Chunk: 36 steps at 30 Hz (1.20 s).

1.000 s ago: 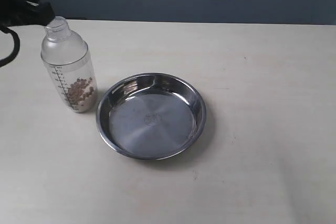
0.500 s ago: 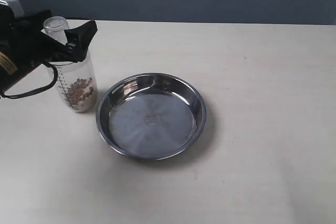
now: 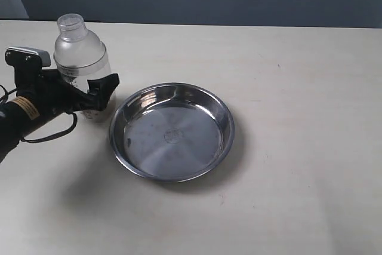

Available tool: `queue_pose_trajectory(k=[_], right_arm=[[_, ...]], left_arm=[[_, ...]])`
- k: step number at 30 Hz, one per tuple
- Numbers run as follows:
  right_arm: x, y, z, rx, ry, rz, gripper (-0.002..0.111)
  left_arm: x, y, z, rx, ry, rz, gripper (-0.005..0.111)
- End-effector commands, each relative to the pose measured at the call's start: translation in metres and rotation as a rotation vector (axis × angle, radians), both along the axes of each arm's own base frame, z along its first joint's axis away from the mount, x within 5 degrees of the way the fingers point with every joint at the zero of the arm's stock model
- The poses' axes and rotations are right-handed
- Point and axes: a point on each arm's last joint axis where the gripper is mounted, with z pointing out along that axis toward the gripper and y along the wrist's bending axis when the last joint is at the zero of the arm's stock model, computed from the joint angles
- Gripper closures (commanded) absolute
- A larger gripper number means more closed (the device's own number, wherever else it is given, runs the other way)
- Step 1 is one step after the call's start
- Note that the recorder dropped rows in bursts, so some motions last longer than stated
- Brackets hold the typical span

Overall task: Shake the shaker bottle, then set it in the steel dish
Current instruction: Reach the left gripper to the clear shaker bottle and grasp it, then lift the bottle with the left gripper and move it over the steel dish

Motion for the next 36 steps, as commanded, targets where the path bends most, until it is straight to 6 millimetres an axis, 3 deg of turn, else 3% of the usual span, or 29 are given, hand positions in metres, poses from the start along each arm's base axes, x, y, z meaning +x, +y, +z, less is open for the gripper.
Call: queue_pose_trajectory(k=[1, 9, 14, 24, 27, 29, 31, 33, 36], right_arm=[[0.000, 0.000, 0.000, -0.002, -0.008, 0.001, 0.109], [0.001, 0.000, 0.001, -0.002, -0.010, 0.001, 0.109], [0.001, 0.000, 0.001, -0.002, -0.010, 0.001, 0.109], [0.000, 0.000, 0.000, -0.002, -0.007, 0.001, 0.109], [0.000, 0.000, 0.000, -0.002, -0.007, 0.001, 0.109], [0.000, 0.000, 0.000, -0.002, -0.007, 0.001, 0.109], [0.000, 0.000, 0.000, -0.002, -0.007, 0.001, 0.109], [0.000, 0.000, 0.000, -0.002, -0.007, 0.001, 0.109], [0.001, 0.000, 0.001, -0.002, -0.009, 0.001, 0.109]], left_arm=[[0.000, 0.001, -0.007, 0.004, 0.013, 0.001, 0.001], [0.004, 0.002, -0.009, 0.009, 0.007, 0.003, 0.003], [0.005, 0.003, -0.009, 0.007, 0.007, 0.012, 0.017], [0.005, 0.003, -0.009, 0.009, 0.006, 0.013, 0.066], [0.005, 0.002, -0.009, 0.010, 0.006, 0.005, 0.096], [0.005, 0.003, -0.008, -0.013, 0.012, 0.018, 0.106], [0.006, 0.005, 0.001, -0.050, -0.007, 0.047, 0.106], [0.007, 0.005, 0.024, -0.048, -0.079, 0.046, 0.106], [0.001, 0.007, 0.074, 0.005, -0.155, 0.066, 0.106]])
